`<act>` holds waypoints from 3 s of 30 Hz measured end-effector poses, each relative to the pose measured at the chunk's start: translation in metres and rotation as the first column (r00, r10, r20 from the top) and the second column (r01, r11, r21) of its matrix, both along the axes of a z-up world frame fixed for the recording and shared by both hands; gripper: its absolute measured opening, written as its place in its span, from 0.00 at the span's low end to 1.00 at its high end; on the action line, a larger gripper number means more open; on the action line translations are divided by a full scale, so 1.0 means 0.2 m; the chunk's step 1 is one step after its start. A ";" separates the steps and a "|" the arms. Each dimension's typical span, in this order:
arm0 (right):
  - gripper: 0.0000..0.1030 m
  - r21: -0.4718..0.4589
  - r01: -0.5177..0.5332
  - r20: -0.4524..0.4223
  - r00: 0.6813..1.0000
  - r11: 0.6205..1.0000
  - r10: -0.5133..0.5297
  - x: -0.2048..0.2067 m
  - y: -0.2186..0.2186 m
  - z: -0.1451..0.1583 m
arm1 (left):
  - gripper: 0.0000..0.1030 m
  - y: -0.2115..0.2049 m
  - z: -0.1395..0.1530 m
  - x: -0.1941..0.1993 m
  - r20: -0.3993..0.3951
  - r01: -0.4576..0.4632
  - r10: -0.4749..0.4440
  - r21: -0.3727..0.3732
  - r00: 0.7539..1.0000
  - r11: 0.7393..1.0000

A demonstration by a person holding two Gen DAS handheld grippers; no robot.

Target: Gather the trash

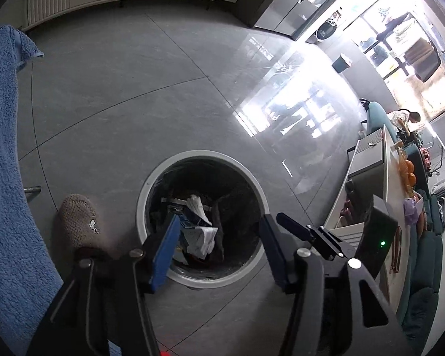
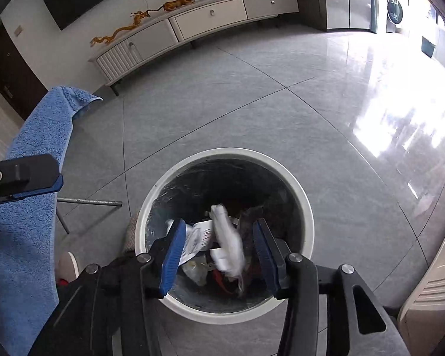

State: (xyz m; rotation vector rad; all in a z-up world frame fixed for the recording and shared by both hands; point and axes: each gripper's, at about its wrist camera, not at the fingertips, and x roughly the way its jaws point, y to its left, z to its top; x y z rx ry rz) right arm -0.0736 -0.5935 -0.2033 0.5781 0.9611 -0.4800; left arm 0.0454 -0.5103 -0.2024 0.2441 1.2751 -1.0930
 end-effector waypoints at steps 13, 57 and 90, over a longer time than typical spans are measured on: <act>0.65 -0.201 -0.106 0.139 0.981 0.974 0.135 0.13 0.40 0.47 | 0.55 0.75 0.45 0.06 0.371 -0.155 0.191 -0.125 0.909 0.980; 1.00 -0.571 -0.102 0.358 0.862 0.815 0.359 0.34 1.79 1.23 | 0.84 2.79 0.98 -0.16 0.602 -0.731 0.793 -0.498 0.096 0.466; 1.00 -0.562 -0.088 0.276 0.918 0.823 0.286 0.47 1.58 1.03 | 0.84 2.69 0.84 0.08 0.617 -0.757 0.767 -0.413 0.176 0.506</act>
